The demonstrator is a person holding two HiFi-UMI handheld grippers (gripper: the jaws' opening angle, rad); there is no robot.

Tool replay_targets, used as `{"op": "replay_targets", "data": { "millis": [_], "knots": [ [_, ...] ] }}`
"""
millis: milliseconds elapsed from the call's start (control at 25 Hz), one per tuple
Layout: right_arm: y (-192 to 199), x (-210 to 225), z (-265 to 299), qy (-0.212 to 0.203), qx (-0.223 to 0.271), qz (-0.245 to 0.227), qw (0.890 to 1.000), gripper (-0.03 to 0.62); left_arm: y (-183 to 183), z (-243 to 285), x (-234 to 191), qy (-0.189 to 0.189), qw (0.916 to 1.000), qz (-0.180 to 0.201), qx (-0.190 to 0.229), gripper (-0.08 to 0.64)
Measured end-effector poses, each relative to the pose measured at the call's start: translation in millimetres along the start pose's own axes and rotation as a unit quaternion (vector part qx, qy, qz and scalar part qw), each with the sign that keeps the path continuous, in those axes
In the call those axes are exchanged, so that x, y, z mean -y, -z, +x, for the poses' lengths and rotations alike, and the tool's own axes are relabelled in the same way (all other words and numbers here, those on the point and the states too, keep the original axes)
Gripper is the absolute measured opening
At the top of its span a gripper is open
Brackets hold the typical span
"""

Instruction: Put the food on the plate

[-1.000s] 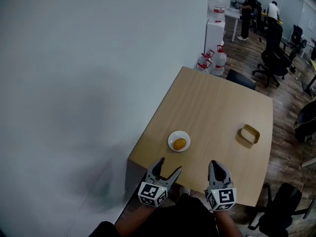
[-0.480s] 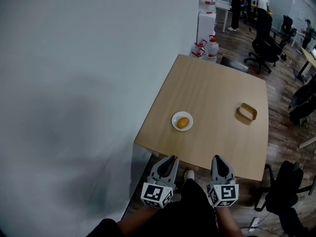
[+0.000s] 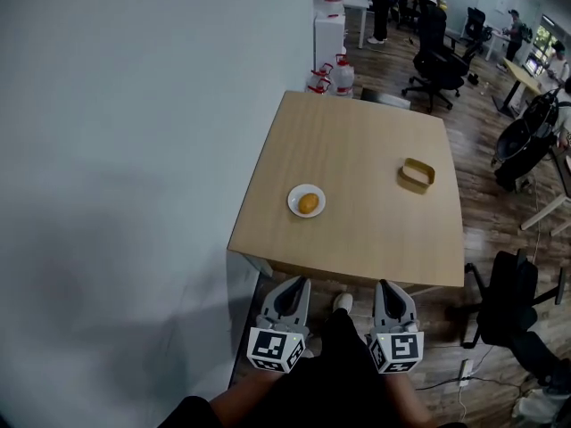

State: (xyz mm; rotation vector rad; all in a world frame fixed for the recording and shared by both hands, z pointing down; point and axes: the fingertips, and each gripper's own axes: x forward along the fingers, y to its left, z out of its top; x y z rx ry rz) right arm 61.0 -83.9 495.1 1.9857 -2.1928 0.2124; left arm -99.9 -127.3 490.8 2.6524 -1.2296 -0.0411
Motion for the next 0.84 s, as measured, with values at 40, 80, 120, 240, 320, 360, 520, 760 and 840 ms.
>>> {"op": "replay_targets", "data": {
  "millis": [40, 80, 120, 240, 320, 360, 520, 760, 840],
  "knots": [
    [2, -2, -2, 0.0, -0.001, 0.001, 1.0, 0.06, 1, -2, 1, 0.0, 1.0, 0.001, 0.0, 0.026],
    [2, -3, -3, -0.001, -0.002, 0.0, 1.0, 0.06, 1, -4, 1, -0.001, 1.0, 0.002, -0.001, 0.026],
    [2, -5, -2, -0.003, -0.002, 0.0, 1.0, 0.06, 1, -6, 0, -0.002, 1.0, 0.003, -0.001, 0.026],
    [-1, -8, 1, -0.01, 0.001, -0.004, 1.0, 0.06, -2, -7, -2, -0.008, 1.0, 0.006, 0.0, 0.026],
    [-3, -7, 3, -0.013, 0.005, -0.005, 1.0, 0.06, -4, -6, -2, -0.011, 0.9999, 0.009, 0.0, 0.026],
    [-4, -6, 4, -0.015, 0.007, -0.004, 1.0, 0.06, -4, -5, -1, -0.012, 0.9999, 0.01, 0.0, 0.026],
    [-5, 1, 12, -0.018, 0.012, -0.004, 1.0, 0.06, -3, 6, 1, -0.012, 0.9998, 0.015, -0.002, 0.026],
    [-13, 20, 27, -0.022, 0.017, -0.002, 1.0, 0.06, -7, 35, 7, -0.007, 0.9996, 0.025, -0.007, 0.026],
    [-14, 30, 33, -0.023, 0.019, -0.002, 1.0, 0.06, -7, 47, 12, -0.003, 0.9996, 0.028, -0.007, 0.026]
  ]
}}
